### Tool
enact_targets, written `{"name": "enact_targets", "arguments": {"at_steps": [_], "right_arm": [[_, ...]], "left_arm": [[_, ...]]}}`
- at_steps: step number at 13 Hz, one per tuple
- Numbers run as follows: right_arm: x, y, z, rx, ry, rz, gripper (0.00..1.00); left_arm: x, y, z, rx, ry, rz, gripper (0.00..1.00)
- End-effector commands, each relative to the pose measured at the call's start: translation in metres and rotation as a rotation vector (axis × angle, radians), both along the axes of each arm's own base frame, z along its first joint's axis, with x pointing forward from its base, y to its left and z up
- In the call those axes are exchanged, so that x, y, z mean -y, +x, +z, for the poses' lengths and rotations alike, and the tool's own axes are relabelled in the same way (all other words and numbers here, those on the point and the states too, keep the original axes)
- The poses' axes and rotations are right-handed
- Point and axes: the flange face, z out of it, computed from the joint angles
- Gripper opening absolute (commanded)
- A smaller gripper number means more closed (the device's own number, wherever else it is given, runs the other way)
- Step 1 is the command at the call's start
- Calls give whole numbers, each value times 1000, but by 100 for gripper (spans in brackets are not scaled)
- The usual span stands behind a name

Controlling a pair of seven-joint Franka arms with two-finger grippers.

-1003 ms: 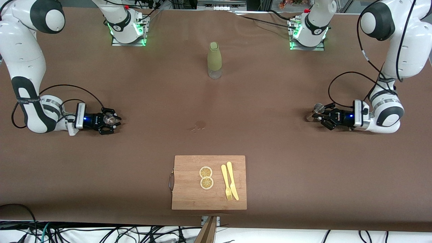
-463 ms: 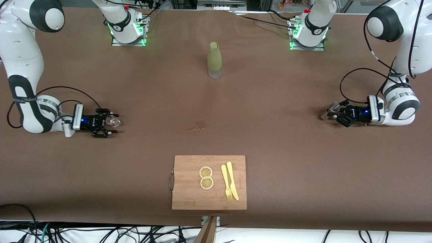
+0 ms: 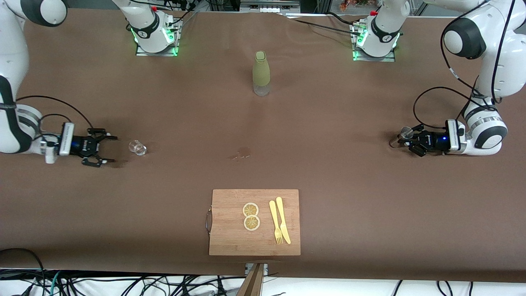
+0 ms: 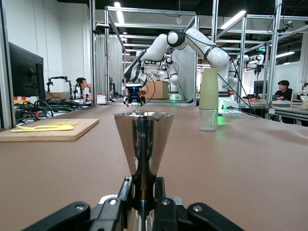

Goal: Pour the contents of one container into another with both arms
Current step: 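Lower the glass onto the table with the right gripper and open it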

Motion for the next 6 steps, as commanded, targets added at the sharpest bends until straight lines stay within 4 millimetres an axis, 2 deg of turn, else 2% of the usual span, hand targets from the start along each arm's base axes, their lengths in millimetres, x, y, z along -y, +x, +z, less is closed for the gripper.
{"name": "enact_targets", "arguments": {"at_steps": [1, 2, 4, 6], "right_arm": [[-4, 7, 40, -108, -89, -69, 99], [-6, 13, 55, -134, -123, -93, 99], [-7, 26, 99, -149, -206, -162, 98], [-18, 33, 137, -254, -300, -216, 98]], "left_arm": [[-4, -7, -11, 177, -29, -47, 0], [-5, -8, -11, 175, -27, -48, 0], [-4, -10, -16, 166, -28, -50, 0], [-5, -12, -20, 160, -27, -49, 11]]}}
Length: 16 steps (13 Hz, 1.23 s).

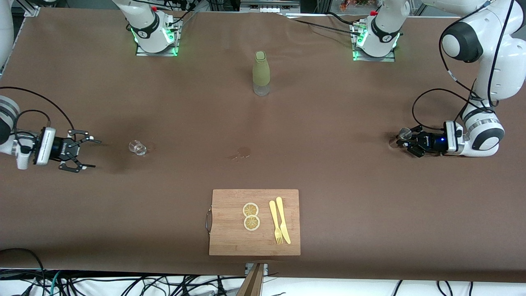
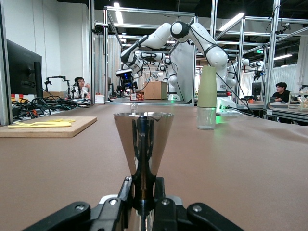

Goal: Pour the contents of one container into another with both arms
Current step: 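Lower the glass onto the table with the right gripper and open it, then lower the jigger with the left gripper and open while the right gripper retracts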

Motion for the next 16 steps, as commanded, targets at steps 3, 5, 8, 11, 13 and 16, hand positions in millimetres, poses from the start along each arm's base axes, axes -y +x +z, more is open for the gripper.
{"name": "enact_targets", "arguments": {"at_steps": [3, 5, 8, 11, 13, 16], "right_arm": [[-32, 7, 90, -188, -183, -187, 98], [-54, 8, 132, -281, -303, -287, 98], [-95, 5, 196, -332, -481, -409, 99], [-123, -6, 248, -361, -641, -545, 99], [-129, -20, 275, -433, -662, -712, 99], [-154, -44, 316, -520, -770, -927, 99]], "left_arm": [[-10, -12, -10, 164, -7, -53, 100], [-16, -14, -8, 154, 6, -52, 100], [-27, -2, 13, 55, 89, -156, 100], [-34, 6, 47, -116, 187, -239, 100], [-44, 21, 86, -175, 268, -289, 100], [-43, 32, 123, -289, 305, -296, 100]]}}
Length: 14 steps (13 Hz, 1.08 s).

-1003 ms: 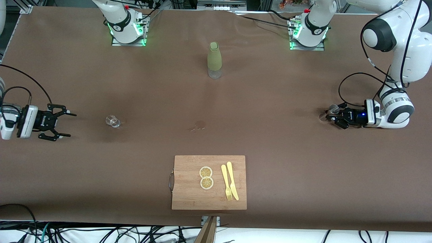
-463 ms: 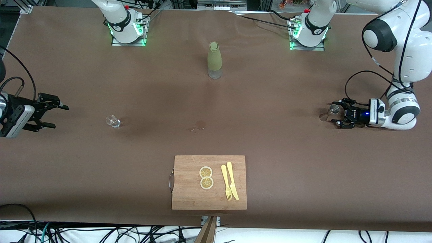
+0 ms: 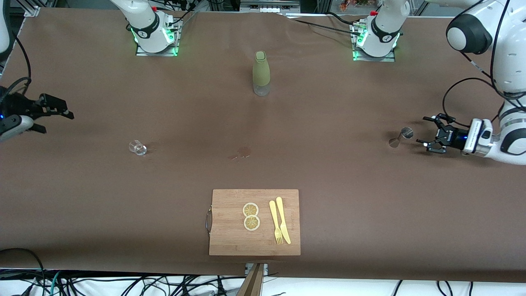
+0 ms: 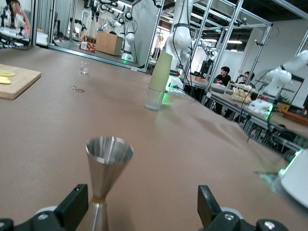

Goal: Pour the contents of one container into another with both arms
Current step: 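Lower the jigger with the left gripper and open while the right gripper retracts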

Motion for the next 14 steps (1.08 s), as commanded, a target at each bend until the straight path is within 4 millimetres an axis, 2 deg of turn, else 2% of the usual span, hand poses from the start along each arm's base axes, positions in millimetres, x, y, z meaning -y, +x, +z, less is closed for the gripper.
{"name": "enact_targets", "arguments": {"at_steps": [1, 3, 5, 8, 9, 11, 14], "right_arm": [[-20, -28, 31, -50, -76, -180, 99], [-35, -38, 51, -82, -146, -328, 99], [-38, -40, 62, -81, -145, -341, 99], [-51, -42, 56, -77, -118, -317, 99], [-46, -37, 48, -60, -115, -311, 99], [-49, -34, 33, -41, -103, -139, 99], [-50, -32, 37, -7, -114, -123, 99]], "left_arm": [[-2, 12, 45, -84, 107, -34, 100], [2, 20, 84, -192, 180, -10, 100], [26, 38, 125, -284, 278, 6, 100], [78, 61, 192, -397, 441, 51, 100], [90, 67, 211, -440, 497, 88, 100], [122, 79, 238, -507, 600, 165, 100], [159, 94, 277, -549, 717, 296, 100]]}}
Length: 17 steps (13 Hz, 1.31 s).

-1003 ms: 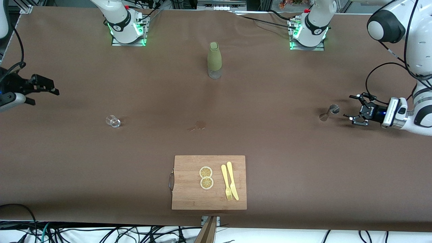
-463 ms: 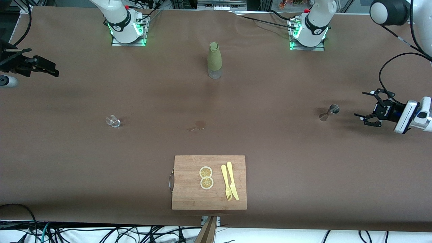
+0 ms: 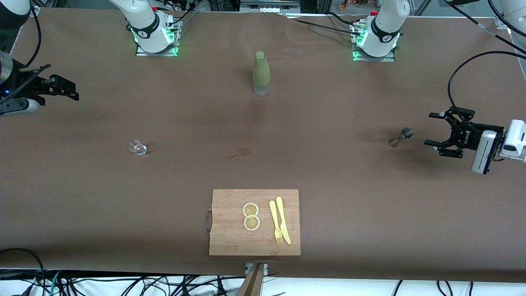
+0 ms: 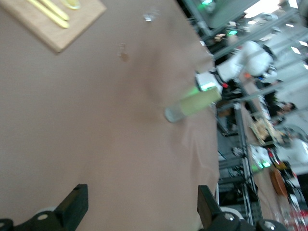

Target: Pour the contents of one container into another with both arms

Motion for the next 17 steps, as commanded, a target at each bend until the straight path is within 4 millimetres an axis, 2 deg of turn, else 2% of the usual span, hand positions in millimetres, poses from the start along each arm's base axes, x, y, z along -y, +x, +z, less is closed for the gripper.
{"name": "enact_targets", "arguments": {"at_steps": [1, 2, 3, 4, 5, 7, 9, 15, 17], "right_arm": [[-1, -3, 14, 40, -9, 29, 99], [-2, 1, 30, 78, -9, 28, 99], [8, 2, 36, 83, -5, 10, 99], [14, 2, 34, 77, -8, 8, 99], [22, 2, 28, 61, 1, -9, 99], [20, 3, 31, 71, -1, -5, 99], [16, 3, 33, 73, -3, 3, 99], [14, 4, 33, 77, -6, 10, 99], [13, 4, 33, 71, -4, 11, 99]], "left_arm": [[32, 2, 36, -51, 140, 73, 100], [47, 2, 51, -77, 183, 109, 100], [66, 2, 64, -102, 247, 134, 100], [82, 2, 75, -130, 305, 172, 100], [89, 2, 85, -149, 372, 221, 100], [114, 3, 111, -122, 562, 268, 100], [131, 4, 126, -48, 698, 257, 100], [105, 11, 133, 45, 817, 297, 100], [103, 8, 144, 43, 868, 350, 100]]}}
